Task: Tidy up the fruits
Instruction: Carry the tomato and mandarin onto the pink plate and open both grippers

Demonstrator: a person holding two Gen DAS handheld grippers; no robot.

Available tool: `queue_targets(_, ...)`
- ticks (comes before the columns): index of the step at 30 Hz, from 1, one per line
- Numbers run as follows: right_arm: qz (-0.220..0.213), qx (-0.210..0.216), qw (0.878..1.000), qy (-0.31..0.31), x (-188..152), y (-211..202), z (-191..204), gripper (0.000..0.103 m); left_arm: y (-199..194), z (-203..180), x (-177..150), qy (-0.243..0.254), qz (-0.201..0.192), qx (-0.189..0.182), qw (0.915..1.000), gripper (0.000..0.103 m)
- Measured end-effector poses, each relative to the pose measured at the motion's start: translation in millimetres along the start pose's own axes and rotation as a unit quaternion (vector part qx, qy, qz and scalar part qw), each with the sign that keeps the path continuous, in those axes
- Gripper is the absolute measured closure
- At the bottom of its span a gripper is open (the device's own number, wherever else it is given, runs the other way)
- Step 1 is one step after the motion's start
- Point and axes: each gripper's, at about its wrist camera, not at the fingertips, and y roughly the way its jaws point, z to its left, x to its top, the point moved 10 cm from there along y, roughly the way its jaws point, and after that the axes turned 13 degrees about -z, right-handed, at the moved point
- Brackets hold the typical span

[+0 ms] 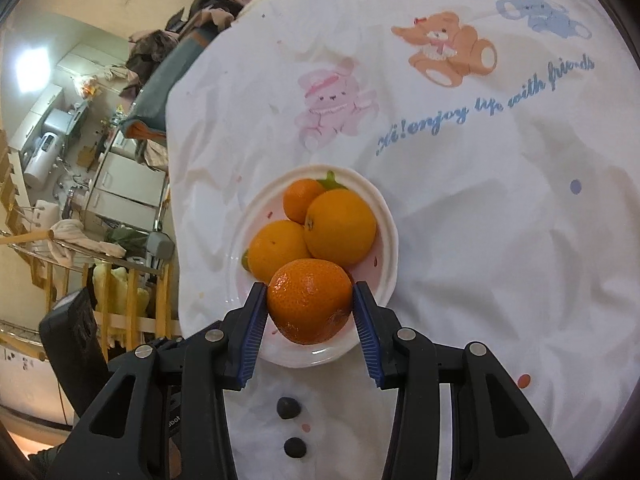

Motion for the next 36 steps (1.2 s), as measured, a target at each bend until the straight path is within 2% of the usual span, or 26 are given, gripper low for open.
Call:
queue_targets(3,0.008,-0.010,1.000,0.001,-2,10,-4,0.058,4,5,4,-0.005,-0.005,0.006,1.0000,0.078)
queue_targets(11,0.021,-0.033,0.999,0.001,-8,26,-12,0.056,9,9,11,-0.040,-0.005,-0.008,0.9991,0.078)
queue_targets(20,0.031,-0.054,0.998,-0.001,-14,36,-21,0.055,15,14,9,-0.041,0.006,0.001,0.9991,0.078)
queue_targets(21,0.031,-0.056,0.998,-0.003,-14,36,-21,0.055,16,14,9,-0.041,0.006,0.002,0.9991,0.074)
queue_targets(22,0.030,-0.058,0.998,-0.007,-14,36,-20,0.054,15,14,9,-0.041,0.005,0.003,0.9992,0.064)
queue_targets(23,0.028,-0.059,0.998,-0.010,-14,35,-20,0.046,15,14,10,-0.040,0.003,0.005,0.9992,0.060)
queue_targets(26,0.013,-0.059,0.998,-0.018,-9,31,-15,0.032,12,13,12,-0.035,-0.005,0.010,0.9993,0.052)
queue_targets(28,0.004,-0.067,0.997,-0.024,-6,28,-14,0.023,11,13,13,-0.028,-0.005,0.014,0.9995,0.031)
queue_targets(30,-0.005,-0.066,0.997,-0.031,-2,25,-12,0.022,8,13,15,-0.021,-0.015,0.019,0.9995,0.025)
queue_targets(36,-0.013,-0.064,0.997,-0.038,3,18,-5,0.022,4,16,19,-0.017,-0.026,0.021,0.9993,0.025)
